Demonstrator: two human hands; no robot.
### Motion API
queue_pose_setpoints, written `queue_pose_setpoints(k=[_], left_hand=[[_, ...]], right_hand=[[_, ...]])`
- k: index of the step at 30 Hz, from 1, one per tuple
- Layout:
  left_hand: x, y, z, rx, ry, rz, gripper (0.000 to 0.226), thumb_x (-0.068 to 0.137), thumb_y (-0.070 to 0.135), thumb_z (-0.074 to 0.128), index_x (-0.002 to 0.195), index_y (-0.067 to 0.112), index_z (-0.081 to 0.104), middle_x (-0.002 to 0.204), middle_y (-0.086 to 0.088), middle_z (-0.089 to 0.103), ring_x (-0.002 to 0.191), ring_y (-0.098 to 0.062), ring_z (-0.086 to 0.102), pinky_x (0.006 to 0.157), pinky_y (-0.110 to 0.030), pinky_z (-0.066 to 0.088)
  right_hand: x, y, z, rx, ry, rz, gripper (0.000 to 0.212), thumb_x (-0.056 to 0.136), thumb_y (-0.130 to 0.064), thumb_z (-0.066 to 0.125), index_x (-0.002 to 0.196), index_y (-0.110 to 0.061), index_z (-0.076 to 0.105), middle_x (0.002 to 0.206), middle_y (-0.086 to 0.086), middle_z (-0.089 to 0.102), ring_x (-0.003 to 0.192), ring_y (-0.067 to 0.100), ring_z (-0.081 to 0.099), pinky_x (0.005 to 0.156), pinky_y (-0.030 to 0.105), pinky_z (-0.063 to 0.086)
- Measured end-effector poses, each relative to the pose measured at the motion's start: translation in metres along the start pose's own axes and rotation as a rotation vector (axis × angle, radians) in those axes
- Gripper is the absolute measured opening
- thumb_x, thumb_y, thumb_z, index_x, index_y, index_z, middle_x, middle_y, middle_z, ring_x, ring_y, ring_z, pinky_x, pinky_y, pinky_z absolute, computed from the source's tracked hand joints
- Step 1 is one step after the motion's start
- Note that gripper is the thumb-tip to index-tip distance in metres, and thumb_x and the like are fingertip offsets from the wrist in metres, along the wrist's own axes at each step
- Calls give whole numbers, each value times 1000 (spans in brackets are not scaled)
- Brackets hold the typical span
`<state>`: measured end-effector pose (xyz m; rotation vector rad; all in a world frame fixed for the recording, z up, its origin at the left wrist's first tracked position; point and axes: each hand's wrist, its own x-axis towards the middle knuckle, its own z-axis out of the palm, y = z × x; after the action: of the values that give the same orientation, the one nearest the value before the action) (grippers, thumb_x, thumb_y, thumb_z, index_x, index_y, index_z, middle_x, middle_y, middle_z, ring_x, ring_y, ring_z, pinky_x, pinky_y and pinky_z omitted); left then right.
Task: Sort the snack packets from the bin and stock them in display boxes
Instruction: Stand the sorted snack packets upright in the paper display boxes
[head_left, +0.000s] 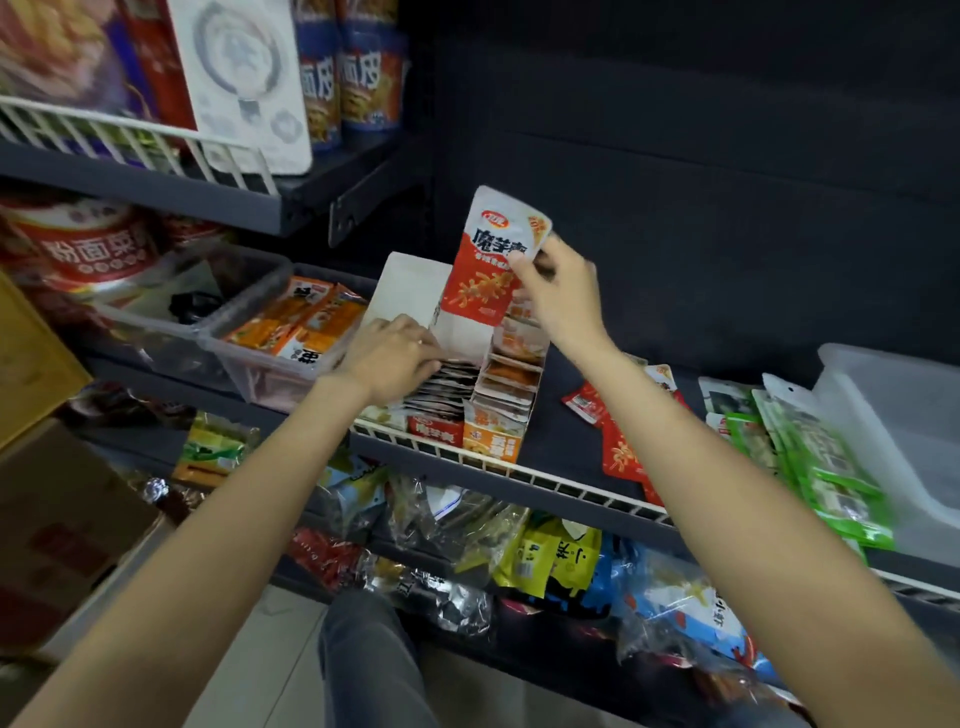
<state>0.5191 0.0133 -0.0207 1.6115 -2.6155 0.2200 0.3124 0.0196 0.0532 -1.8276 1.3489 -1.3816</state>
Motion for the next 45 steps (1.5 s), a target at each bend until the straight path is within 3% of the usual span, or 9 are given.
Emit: queue_pose_setpoints(k=[6, 12, 16, 20, 24, 29, 35, 39, 45], left_hand=[[-7, -2, 2, -110, 110, -4, 35, 98, 32, 43, 131, 29, 54, 126, 2, 60, 122, -19, 47, 101, -36, 32], [-12, -3, 8, -184, 281, -2, 24, 92, 26, 56, 112, 23, 69, 107, 0, 70, 105, -22, 59, 90, -38, 43], [-17, 0, 13, -213, 374, -17, 20, 90, 24, 58, 106, 21, 71, 100, -1, 72, 98, -24, 62, 84, -38, 47], [-28, 12, 1, -256, 481, -96, 19, 91, 27, 57, 99, 20, 73, 95, -2, 73, 94, -24, 63, 77, -34, 46], [-41, 52, -31, -365, 685, -108, 24, 91, 28, 51, 91, 17, 73, 87, 3, 72, 85, -18, 64, 66, -25, 43], [-35, 142, -46, -591, 785, 82, 20, 92, 22, 50, 87, 10, 65, 86, 1, 67, 82, -15, 60, 69, -26, 44], [19, 220, 10, -729, 354, 100, 11, 90, 25, 53, 95, 18, 59, 100, 4, 62, 96, -15, 53, 78, -38, 48], [66, 224, 63, -604, 2, -18, 40, 92, 32, 55, 129, 19, 50, 131, -3, 52, 124, -22, 46, 100, -39, 41], [119, 223, 84, -368, -103, 8, 60, 96, 39, 46, 149, 21, 24, 156, -2, 20, 142, -24, 20, 114, -40, 21]], right_hand=[[15, 15, 38, -515, -149, -199, 18, 96, -29, 48, 100, -20, 63, 84, 1, 69, 80, 22, 65, 69, 38, 50], [15, 32, 47, -852, -273, -276, 42, 97, -47, 39, 109, -24, 71, 115, -2, 68, 126, 21, 41, 98, 37, 23], [10, 34, 41, -941, -335, -361, 25, 90, -40, 53, 98, -25, 71, 128, -6, 59, 133, 23, 32, 102, 38, 20], [2, 33, 30, -793, -347, -351, 15, 87, -34, 60, 97, -27, 69, 130, -7, 57, 133, 20, 32, 103, 36, 18], [-34, 32, -17, -454, -33, -277, 14, 90, -22, 57, 95, -21, 70, 101, -7, 69, 102, 16, 56, 87, 30, 41], [-88, 75, -83, -406, 91, -3, 13, 91, -21, 56, 96, -25, 68, 83, -7, 72, 78, 11, 67, 71, 32, 52], [-116, 153, -128, -683, -161, 306, 21, 91, -19, 59, 111, -21, 67, 110, 4, 70, 98, 24, 66, 83, 32, 51], [-116, 178, -131, -748, -327, 344, 44, 94, -27, 55, 137, -20, 49, 146, 6, 43, 133, 25, 40, 109, 35, 34], [-83, 192, -129, -842, -413, 298, 60, 96, -46, 45, 146, -17, 33, 155, 10, 23, 144, 27, 17, 118, 38, 15]])
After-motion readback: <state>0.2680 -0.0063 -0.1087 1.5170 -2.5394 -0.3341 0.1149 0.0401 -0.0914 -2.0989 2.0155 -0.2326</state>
